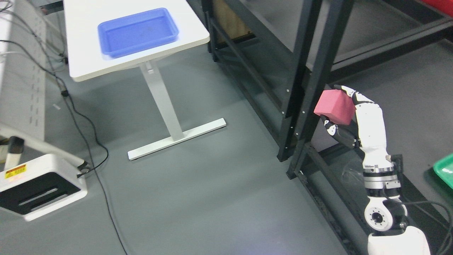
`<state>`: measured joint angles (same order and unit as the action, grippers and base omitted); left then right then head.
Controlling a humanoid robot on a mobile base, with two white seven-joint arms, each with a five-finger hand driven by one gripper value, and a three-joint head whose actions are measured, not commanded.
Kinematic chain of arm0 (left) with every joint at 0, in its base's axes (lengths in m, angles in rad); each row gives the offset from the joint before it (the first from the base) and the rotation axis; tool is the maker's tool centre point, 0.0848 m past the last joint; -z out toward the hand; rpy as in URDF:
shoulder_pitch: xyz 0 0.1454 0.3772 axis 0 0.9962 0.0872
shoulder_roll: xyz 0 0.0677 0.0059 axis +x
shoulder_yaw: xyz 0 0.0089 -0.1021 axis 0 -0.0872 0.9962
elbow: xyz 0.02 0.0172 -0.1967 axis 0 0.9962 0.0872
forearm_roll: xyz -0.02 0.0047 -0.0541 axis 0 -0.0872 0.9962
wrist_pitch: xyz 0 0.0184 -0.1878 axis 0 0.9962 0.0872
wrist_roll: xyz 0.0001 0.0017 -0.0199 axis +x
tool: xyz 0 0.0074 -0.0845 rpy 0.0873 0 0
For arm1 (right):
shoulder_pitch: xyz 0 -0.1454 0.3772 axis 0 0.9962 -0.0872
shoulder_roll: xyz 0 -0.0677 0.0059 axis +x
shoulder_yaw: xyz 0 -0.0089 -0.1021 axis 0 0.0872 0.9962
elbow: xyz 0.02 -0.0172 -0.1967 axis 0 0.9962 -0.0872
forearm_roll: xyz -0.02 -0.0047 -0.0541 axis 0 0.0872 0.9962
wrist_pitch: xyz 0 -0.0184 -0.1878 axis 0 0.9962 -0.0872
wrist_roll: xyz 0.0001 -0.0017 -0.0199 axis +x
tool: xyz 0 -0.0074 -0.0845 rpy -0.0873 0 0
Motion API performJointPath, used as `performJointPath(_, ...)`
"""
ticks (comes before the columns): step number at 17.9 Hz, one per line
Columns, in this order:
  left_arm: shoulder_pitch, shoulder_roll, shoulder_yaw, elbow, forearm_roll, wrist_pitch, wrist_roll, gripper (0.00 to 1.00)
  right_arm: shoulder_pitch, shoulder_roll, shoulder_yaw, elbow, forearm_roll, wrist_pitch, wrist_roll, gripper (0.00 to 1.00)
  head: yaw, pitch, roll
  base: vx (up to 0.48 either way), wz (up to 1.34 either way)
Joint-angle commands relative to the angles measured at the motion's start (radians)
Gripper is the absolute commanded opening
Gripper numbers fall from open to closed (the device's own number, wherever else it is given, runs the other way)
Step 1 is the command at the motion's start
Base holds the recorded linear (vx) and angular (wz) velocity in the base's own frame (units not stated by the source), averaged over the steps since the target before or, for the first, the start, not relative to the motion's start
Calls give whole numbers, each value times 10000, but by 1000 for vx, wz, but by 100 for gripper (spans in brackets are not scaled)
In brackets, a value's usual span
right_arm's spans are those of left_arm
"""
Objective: Pick pink block from left shelf to tray
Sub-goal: 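Turn and drive toward the white table holding the block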
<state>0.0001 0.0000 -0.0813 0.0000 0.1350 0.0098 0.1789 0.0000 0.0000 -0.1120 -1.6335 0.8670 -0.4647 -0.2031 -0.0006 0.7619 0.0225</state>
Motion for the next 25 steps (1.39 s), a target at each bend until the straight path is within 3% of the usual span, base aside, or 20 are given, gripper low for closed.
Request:
performJointPath(1,-308,175,0,-175,0,-6,5,100,337,-175,-46,-17,-141,-47,-40,4,0,0,0,-12,710)
performJointPath(25,-293,175,0,-175,0,-6,5,100,337,-175,15,-17,-141,-32,-40,4,0,2,0,107,373)
